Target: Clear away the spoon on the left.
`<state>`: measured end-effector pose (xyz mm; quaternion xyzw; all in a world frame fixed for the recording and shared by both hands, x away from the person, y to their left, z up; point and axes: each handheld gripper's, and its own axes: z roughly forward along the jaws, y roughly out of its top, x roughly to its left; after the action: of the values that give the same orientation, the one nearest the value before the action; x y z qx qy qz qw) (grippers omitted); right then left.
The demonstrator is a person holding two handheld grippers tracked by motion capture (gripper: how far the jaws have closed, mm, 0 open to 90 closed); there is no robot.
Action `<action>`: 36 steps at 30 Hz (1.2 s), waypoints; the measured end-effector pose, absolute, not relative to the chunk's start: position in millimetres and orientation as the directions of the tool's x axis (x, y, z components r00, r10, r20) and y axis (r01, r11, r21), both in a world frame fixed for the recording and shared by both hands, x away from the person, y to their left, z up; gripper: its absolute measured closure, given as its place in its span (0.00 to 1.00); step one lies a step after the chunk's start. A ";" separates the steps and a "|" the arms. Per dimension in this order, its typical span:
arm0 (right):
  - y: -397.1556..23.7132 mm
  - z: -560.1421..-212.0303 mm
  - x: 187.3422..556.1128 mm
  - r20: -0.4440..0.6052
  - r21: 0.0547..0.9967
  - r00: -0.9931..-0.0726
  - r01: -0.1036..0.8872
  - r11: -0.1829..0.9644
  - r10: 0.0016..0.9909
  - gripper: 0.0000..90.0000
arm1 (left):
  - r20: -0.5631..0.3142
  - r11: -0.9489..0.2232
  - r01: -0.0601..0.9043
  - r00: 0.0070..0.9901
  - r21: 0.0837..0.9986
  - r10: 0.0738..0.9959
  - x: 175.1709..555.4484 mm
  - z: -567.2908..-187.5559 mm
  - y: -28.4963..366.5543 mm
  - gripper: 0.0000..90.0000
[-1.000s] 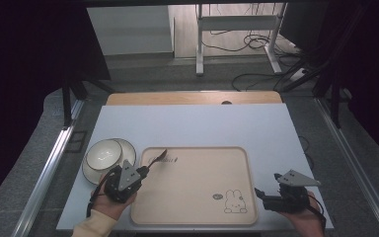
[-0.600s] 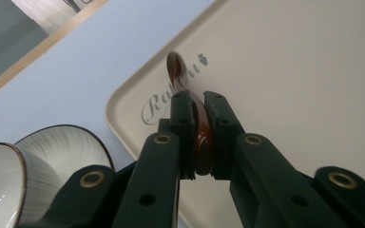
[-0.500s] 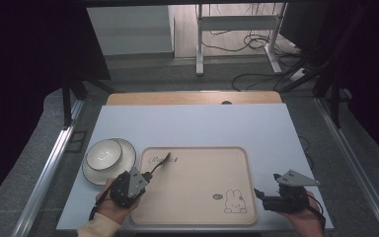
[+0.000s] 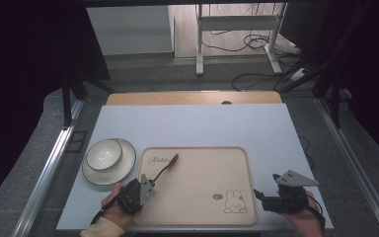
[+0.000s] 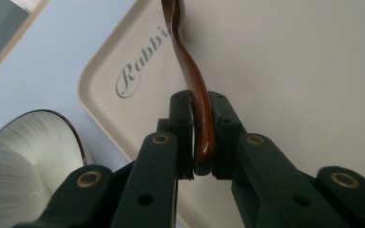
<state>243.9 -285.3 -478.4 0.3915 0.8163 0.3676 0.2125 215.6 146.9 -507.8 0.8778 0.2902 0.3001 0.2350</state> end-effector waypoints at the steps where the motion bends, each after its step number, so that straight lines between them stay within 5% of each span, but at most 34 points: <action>1: -285.2 -478.5 244.0 -0.060 0.766 -0.603 0.483 0.424 0.795 0.16 | 0.388 -0.724 0.370 0.656 0.583 0.648 215.6 -508.7 146.2 0.92; 18: -284.7 -479.4 244.2 -0.061 0.762 -0.603 0.487 0.428 0.796 0.16 | 0.284 -0.722 0.415 0.720 0.553 0.633 219.6 -516.6 143.5 0.83; 23: -284.5 -479.5 244.3 -0.064 0.761 -0.602 0.487 0.429 0.796 0.16 | 0.239 -0.702 0.451 0.721 0.550 0.651 222.5 -518.4 144.5 0.67; 29: -283.9 -479.7 244.0 -0.067 0.757 -0.600 0.490 0.432 0.797 0.16 | 0.193 -0.656 0.472 0.707 0.589 0.681 224.0 -513.5 148.8 0.35; 36: -286.1 -480.1 245.2 -0.060 0.759 -0.593 0.495 0.422 0.803 0.16 | 0.155 -0.591 0.470 0.682 0.656 0.715 224.9 -501.8 157.4 0.29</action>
<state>245.2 -286.1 -480.1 0.3976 0.8160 0.3616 0.2128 224.9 157.4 -501.8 0.8677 0.3415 0.2060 0.2966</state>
